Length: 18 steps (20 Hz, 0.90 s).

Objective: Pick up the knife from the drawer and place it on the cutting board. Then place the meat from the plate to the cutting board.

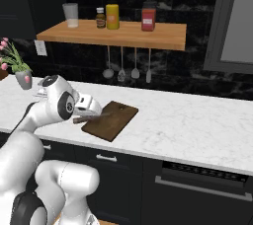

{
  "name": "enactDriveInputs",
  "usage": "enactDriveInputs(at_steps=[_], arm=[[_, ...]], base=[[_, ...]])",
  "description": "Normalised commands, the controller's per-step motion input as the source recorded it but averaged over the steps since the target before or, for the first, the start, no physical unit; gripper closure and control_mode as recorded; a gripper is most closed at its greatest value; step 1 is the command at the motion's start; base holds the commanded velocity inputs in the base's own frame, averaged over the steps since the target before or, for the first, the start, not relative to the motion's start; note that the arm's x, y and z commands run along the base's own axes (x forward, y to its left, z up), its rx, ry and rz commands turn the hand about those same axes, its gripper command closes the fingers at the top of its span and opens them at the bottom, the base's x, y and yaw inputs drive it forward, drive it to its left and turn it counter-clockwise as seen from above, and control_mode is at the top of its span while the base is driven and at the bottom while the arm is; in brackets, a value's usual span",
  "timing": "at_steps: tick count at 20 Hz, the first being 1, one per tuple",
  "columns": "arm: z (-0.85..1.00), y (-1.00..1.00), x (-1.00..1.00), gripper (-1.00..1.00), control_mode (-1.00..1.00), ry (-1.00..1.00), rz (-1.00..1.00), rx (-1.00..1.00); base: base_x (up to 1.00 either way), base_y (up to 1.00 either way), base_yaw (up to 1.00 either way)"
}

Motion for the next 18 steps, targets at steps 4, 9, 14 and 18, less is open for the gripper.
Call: enactDriveInputs(at_steps=[4,9,14,18], arm=[[-0.29,0.06,0.82,1.0,-1.0,-0.15,0.0,0.01],[-0.21,0.03,0.76,1.0,-1.0,-0.01,0.0,0.07],[-0.12,0.04,0.46,1.0,-1.0,0.0,0.0,0.08],[-0.11,0.11,0.36,1.0,-1.0,0.0,0.0,0.0]], base=[[0.0,0.0,0.0],[0.0,0.0,0.0],[0.0,0.0,0.0],[0.0,0.0,0.0]])
